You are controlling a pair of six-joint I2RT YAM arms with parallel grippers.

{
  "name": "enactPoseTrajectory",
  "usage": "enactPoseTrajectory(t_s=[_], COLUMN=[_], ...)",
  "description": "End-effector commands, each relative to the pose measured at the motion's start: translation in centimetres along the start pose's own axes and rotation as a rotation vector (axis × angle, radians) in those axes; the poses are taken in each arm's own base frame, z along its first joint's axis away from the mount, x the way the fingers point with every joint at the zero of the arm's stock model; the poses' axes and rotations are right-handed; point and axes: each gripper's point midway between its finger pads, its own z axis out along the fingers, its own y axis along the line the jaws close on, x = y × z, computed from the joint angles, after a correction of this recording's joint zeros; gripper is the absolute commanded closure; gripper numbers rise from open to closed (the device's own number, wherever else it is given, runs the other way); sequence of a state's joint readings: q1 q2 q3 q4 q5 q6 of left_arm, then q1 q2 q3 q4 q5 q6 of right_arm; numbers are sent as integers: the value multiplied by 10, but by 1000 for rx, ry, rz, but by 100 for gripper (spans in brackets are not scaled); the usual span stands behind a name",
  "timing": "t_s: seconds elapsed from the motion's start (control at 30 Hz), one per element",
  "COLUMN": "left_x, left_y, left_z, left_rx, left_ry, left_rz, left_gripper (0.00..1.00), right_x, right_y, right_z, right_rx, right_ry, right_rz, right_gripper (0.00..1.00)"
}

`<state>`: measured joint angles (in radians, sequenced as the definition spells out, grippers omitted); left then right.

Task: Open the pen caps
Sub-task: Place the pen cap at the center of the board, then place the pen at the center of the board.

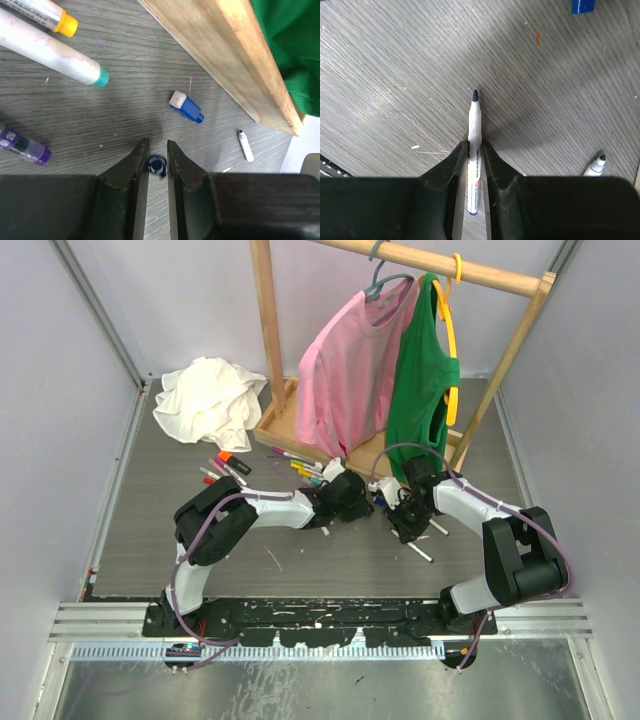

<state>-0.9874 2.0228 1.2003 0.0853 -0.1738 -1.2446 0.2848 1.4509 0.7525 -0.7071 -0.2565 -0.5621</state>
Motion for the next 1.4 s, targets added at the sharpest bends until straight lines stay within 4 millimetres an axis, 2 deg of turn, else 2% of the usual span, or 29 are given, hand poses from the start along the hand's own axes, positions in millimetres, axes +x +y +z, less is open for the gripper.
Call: enactPoseTrajectory(t_s=[0.0,0.13,0.43,0.57,0.8,0.97,1.2,1.37], left_x=[-5,-6,-5,-8,-17,-24,-26,-28], left_y=[6,8,11,4,-6,-6,-4,-6], left_z=[8,12,10,4,-13,-22,-20,-25], left_rx=[-42,-53,-48,-22,29,28,23,35], left_ry=[-16,-12,-6,-6,-33,-63,-59,-65], left_rz=[-14,-21,-34,-26,15,50,74,97], left_gripper=[77,69,69,69,68,72,80,81], right_x=[-5,-5,-3,-3,-3,-9,-21,-24], right_y=[-5,-7,-7,-7,-7,-6,-1,0], right_z=[3,3,5,5,7,4,1,2], right_rx=[21,28,28,29,23,23,20,24], right_ry=[-19,-20,-9,-7,-1,-27,-57,-56], right_rz=[3,5,10,11,12,-1,-29,-34], right_gripper=[77,77,77,77,86,88,88,88])
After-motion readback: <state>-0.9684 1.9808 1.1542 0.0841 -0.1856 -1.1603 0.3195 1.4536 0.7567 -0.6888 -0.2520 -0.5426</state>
